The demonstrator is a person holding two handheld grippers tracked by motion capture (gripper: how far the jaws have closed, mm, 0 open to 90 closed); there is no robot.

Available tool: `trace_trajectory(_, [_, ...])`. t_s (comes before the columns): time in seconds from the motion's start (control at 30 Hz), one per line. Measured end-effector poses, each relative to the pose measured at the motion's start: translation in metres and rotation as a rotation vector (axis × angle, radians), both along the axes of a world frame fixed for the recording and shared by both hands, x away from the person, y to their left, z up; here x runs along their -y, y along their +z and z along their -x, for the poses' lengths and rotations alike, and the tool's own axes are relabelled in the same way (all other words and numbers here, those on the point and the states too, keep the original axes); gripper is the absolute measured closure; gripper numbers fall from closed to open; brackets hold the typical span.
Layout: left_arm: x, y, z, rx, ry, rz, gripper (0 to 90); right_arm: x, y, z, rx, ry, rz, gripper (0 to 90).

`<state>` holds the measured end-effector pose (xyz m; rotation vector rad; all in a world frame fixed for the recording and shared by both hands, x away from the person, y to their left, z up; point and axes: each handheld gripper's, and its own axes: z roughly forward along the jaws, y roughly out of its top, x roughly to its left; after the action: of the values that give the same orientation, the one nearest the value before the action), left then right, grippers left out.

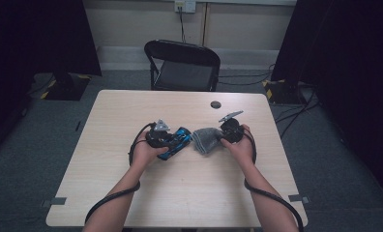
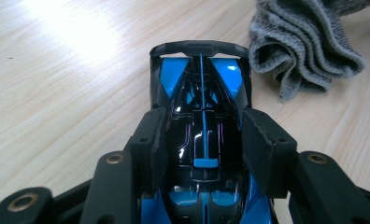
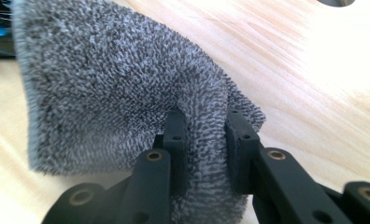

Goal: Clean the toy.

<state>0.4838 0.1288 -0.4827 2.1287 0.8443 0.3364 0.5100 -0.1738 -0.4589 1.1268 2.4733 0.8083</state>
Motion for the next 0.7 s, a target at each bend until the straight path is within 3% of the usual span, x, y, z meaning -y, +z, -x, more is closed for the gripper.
trace_trajectory(0.17, [-0.002,-0.001,-0.002,-0.031,0.036,0.062,50.6,0.006,0.012,0.014,0.021,0.039,-0.039,73.3])
trace_trajectory(0.27, [-0.001,0.001,-0.003,-0.032,0.04,0.03,44.7,0.004,0.016,0.027,0.025,0.078,-0.063,73.2])
trace_trajectory(0.47, [-0.002,0.014,0.001,0.002,0.031,0.031,42.6,-0.011,0.016,0.056,0.015,0.174,-0.086,73.1])
trace_trajectory(0.7, [-0.009,0.033,0.016,0.035,0.001,0.077,43.2,-0.029,0.012,0.083,-0.006,0.249,-0.115,72.2])
